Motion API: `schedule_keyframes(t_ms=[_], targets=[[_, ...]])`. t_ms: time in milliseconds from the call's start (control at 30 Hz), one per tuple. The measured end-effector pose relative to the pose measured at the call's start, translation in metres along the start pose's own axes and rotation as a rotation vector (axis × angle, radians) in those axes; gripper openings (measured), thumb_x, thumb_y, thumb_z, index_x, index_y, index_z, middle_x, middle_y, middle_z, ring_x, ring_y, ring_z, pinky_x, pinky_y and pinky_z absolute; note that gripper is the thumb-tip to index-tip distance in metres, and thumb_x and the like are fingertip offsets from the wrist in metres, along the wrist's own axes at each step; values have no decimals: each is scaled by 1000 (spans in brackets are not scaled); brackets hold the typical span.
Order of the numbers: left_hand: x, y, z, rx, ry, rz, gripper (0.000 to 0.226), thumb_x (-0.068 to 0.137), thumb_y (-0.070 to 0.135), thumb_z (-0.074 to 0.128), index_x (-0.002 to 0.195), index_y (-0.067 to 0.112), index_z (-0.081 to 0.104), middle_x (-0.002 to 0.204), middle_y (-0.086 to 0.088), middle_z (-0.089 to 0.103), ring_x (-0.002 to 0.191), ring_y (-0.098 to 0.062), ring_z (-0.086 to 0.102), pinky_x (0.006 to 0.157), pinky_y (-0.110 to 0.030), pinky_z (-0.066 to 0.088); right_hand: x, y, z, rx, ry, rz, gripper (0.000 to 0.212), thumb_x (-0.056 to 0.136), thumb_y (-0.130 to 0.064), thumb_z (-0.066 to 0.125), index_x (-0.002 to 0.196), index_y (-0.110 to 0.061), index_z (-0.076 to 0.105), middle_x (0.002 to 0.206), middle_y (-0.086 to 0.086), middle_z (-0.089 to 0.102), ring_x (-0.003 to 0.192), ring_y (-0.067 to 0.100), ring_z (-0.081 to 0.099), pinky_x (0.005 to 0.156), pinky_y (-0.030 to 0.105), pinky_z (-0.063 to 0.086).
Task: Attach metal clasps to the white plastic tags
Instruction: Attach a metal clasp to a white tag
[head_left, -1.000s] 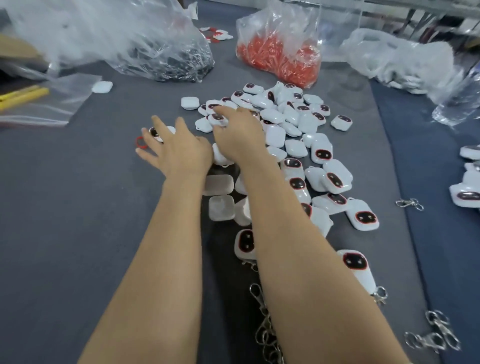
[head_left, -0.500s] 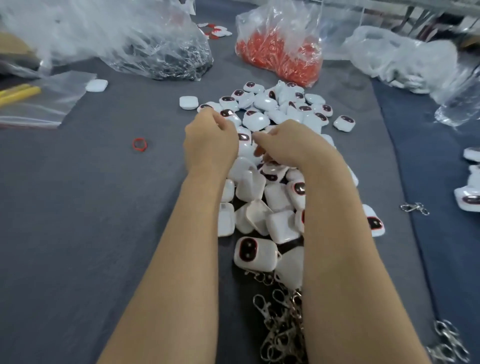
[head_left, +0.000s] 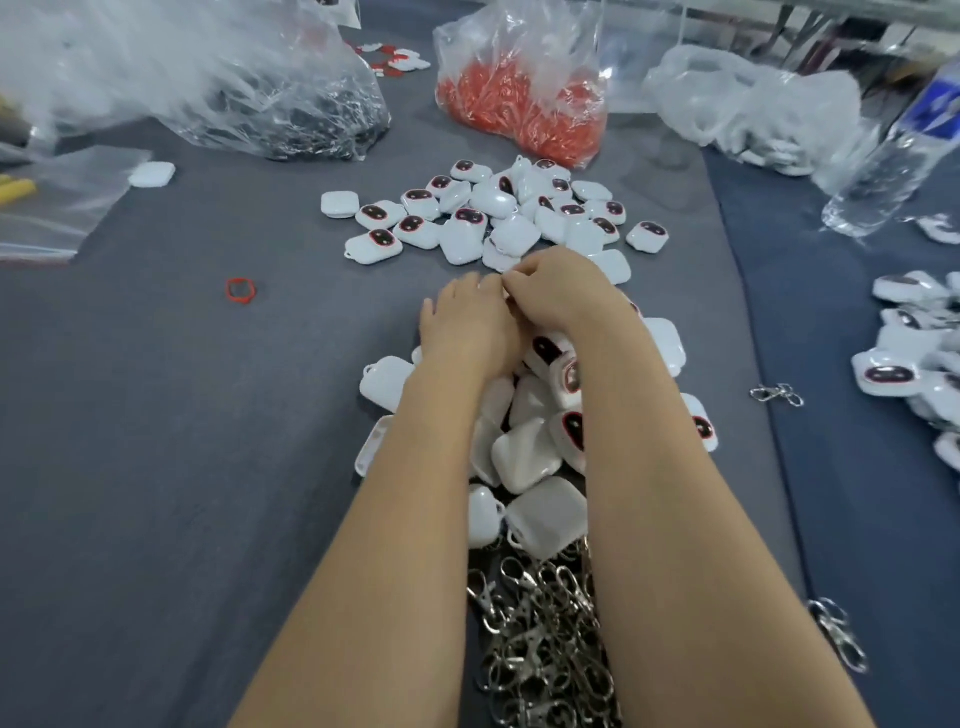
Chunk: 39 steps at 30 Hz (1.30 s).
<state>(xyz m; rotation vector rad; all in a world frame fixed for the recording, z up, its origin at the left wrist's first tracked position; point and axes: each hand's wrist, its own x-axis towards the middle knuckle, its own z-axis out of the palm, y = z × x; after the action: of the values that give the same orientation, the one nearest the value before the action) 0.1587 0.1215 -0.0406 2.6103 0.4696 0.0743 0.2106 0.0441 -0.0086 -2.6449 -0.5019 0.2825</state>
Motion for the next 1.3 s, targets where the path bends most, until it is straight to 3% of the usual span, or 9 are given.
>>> schedule_keyframes(t_ms=[167, 267, 367, 467, 600, 667, 833, 1033, 1300], targets=[[-37, 15, -8, -415, -109, 12, 33, 98, 18, 34, 124, 11, 53, 127, -11, 57, 115, -29, 52, 95, -35, 43, -52, 16, -21, -68, -63, -24, 29, 97, -22, 45, 101, -1, 65, 97, 13, 61, 86, 24, 49, 61, 30, 35], [-55, 18, -13, -461, -73, 26, 34, 97, 13, 34, 124, 10, 55, 128, -8, 56, 115, -27, 53, 93, -30, 41, -81, 29, -27, 30, -48, -28, 27, 97, -24, 46, 109, -11, 66, 110, 7, 65, 92, 21, 54, 69, 27, 38], [-71, 23, -19, -520, 181, -1, 31, 97, 13, 36, 120, 11, 58, 122, -2, 56, 101, -15, 50, 77, -18, 34, -106, 42, -29, 222, 49, -14, 35, 97, -24, 46, 130, -21, 55, 128, 2, 59, 98, 13, 53, 79, 25, 40], [-95, 35, -23, -599, 413, 8, 28, 95, 14, 41, 116, 13, 59, 111, 4, 57, 101, -9, 47, 70, -11, 27, -132, 57, -30, 295, 163, 3, 37, 95, -24, 48, 132, -24, 52, 127, 0, 59, 105, 14, 54, 85, 25, 37], [-140, 67, -10, -808, 360, 72, 22, 93, 15, 45, 108, 16, 61, 92, 10, 56, 92, -9, 54, 70, -10, 37, -169, 79, -23, 344, 254, -2, 31, 92, -24, 55, 123, -23, 57, 117, 0, 61, 101, 13, 58, 77, 23, 40], [-160, 80, 1, -890, 274, 96, 19, 92, 14, 46, 102, 19, 60, 97, 4, 62, 95, -12, 60, 80, -22, 48, -187, 85, -18, 342, 277, -1, 30, 89, -26, 58, 119, -25, 59, 112, -2, 63, 97, 13, 60, 73, 23, 45], [-174, 82, 20, -861, 330, 64, 21, 89, 9, 46, 101, 16, 62, 103, 0, 63, 97, -14, 58, 85, -24, 45, -205, 73, 1, 184, 273, -184, 45, 81, -8, 54, 123, -23, 60, 120, 1, 62, 111, 22, 54, 94, 39, 44], [-168, 74, 19, -922, 410, 33, 14, 90, 11, 48, 95, 18, 60, 81, 16, 53, 85, -17, 59, 78, -30, 47, -193, 66, 14, 201, 359, -53, 20, 91, -23, 52, 108, -23, 63, 107, -3, 67, 104, 19, 58, 95, 44, 42], [-167, 69, 26, -885, 334, 0, 16, 91, 11, 48, 100, 15, 60, 84, 14, 55, 73, 6, 54, 59, 0, 38, -193, 63, 26, 26, 386, -27, 31, 88, -21, 47, 113, -34, 59, 102, -7, 66, 108, 20, 53, 96, 43, 37]])
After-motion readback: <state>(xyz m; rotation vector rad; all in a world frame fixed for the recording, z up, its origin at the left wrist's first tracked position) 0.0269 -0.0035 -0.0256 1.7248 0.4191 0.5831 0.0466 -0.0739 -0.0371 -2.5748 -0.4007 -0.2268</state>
